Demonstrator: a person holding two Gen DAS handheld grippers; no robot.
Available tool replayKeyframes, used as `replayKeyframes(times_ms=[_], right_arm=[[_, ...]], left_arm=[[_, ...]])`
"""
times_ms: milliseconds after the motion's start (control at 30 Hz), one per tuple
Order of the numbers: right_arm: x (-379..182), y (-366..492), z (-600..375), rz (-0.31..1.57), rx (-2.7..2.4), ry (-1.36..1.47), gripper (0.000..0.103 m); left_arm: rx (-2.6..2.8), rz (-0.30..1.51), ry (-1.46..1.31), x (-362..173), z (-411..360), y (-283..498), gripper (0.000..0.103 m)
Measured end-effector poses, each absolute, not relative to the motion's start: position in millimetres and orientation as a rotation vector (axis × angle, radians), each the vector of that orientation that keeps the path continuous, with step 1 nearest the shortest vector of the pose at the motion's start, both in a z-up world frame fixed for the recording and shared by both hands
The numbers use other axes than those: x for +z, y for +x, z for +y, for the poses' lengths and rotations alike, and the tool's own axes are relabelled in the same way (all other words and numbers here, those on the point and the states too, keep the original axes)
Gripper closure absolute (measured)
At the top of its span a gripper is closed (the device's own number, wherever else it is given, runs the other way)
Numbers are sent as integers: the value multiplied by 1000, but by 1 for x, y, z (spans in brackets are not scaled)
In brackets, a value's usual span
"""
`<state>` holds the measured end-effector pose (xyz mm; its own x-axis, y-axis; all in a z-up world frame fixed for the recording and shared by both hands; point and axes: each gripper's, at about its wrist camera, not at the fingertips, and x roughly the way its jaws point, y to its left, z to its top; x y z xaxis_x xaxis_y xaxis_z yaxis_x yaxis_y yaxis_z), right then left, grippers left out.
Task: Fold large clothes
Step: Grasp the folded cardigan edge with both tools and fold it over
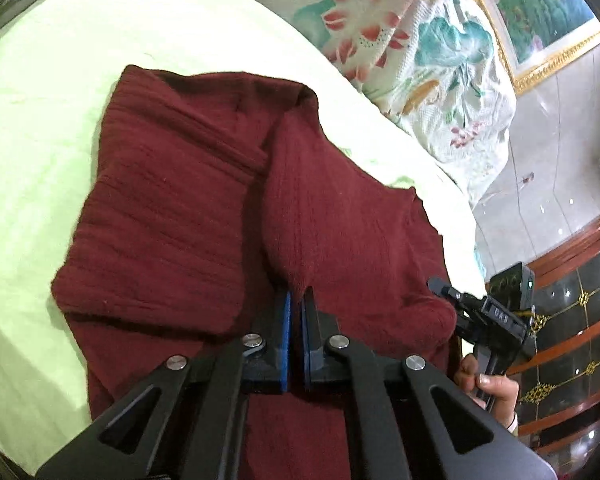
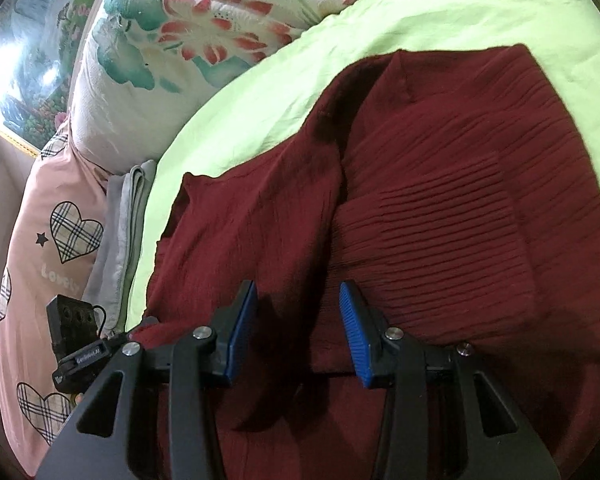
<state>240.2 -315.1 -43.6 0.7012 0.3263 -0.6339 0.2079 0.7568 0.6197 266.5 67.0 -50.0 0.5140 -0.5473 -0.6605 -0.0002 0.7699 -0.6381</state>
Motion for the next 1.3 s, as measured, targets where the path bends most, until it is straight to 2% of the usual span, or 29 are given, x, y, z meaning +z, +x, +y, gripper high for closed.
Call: replayKeyframes(times_ms=[167, 200, 233, 267, 367, 433, 500, 667, 800, 833, 867, 933, 1000, 1033, 1067, 1100, 1133, 1167, 1200, 1300], right_arm=[[-51, 240, -309, 827, 88, 752, 59], [-53, 240, -308, 831, 88, 757, 66], [-54, 241, -307, 835, 89, 757, 90], [-56, 243, -306, 848, 94, 757, 99], [-34, 233, -313, 725, 114, 776, 99], [-6, 216, -325, 568, 146, 792, 100], [4, 208, -334, 514, 136, 775, 100], [-36, 214, -345, 669, 95, 802, 99], [-41, 209, -341, 683, 107, 830, 93], [-40, 208, -340, 683, 104, 818, 89], [-40, 207, -339, 688, 96, 809, 86], [-42, 206, -338, 704, 81, 804, 82], [-46, 205, -337, 715, 78, 809, 82], [-47, 206, -336, 718, 76, 809, 82], [-48, 207, -335, 725, 74, 806, 82], [-49, 207, -335, 729, 75, 802, 83], [-48, 209, -334, 733, 78, 798, 84], [-46, 210, -332, 730, 84, 794, 96], [-40, 211, -330, 712, 97, 790, 99], [-20, 205, -326, 611, 149, 767, 99]], left_arm=[[-350, 1010, -661, -64, 66, 266, 100], [-351, 1012, -675, -66, 67, 266, 100], [-351, 1013, -686, -67, 68, 266, 100], [-352, 1012, -685, -66, 68, 267, 100], [-361, 971, -676, -48, 66, 266, 100], [-355, 908, -662, -32, 68, 264, 101], [-343, 886, -661, -31, 71, 265, 101], [-342, 984, -727, -64, 73, 269, 103], [-390, 970, -697, -53, 56, 259, 101], [-399, 976, -666, -47, 50, 259, 83], [-409, 982, -652, -44, 45, 262, 54], [-401, 988, -602, -38, 32, 270, 29], [-391, 1012, -564, -39, 20, 278, 32], [-385, 1035, -550, -43, 15, 283, 45], [-384, 1058, -531, -48, 9, 287, 84], [-383, 1089, -514, -54, 4, 292, 101], [-376, 1098, -505, -56, 1, 294, 97], [-368, 1082, -493, -53, 1, 294, 98], [-360, 1058, -477, -49, 2, 292, 98], [-320, 974, -476, -30, 19, 288, 98]])
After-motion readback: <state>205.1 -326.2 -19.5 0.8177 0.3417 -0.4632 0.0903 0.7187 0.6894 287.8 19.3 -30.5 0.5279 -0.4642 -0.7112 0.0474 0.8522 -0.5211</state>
